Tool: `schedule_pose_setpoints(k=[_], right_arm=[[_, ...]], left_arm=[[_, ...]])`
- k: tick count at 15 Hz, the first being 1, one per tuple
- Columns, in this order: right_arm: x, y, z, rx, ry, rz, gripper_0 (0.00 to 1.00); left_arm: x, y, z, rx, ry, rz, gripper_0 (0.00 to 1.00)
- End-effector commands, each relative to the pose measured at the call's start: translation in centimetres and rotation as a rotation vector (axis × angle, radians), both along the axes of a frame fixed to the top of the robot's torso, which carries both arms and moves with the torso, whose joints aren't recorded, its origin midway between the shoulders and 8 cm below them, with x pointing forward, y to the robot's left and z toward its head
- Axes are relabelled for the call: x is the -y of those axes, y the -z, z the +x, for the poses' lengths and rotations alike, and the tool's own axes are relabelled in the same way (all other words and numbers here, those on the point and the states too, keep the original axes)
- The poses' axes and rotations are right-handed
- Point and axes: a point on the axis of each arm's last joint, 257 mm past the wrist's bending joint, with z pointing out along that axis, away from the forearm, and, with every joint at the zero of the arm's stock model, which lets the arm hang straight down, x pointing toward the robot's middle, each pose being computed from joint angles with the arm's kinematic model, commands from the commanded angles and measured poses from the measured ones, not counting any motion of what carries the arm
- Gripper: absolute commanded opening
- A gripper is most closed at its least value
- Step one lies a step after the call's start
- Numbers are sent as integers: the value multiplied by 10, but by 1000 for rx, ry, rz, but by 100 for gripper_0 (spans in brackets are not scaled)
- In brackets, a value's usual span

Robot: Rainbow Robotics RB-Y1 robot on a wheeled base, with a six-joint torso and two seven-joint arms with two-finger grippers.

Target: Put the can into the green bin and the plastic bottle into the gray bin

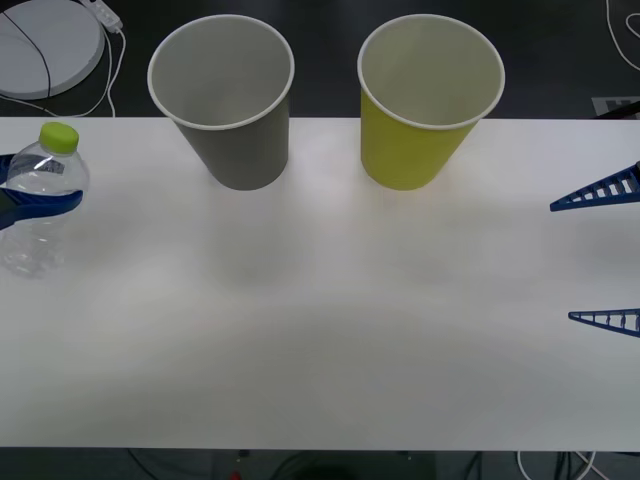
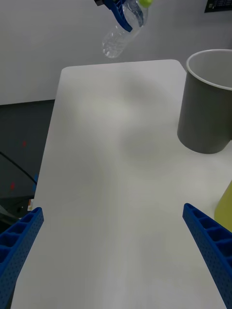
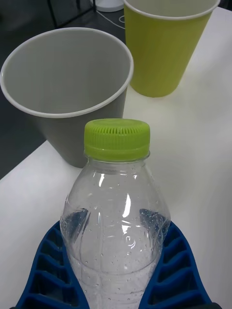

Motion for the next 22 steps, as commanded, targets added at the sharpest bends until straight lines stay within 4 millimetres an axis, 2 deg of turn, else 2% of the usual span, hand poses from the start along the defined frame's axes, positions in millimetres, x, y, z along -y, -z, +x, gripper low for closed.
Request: schedule_pose_setpoints(k=[1,11,22], right_arm=[[0,0,0,0,0,0,100],[0,0,0,0,0,0,100],[0,0,0,0,0,0,100]], left_arm=[[-1,-8,5,-29,-11,29,0],[-15,-46,46,-73,9,77,0],[-7,-81,76,-143,55,152,0]])
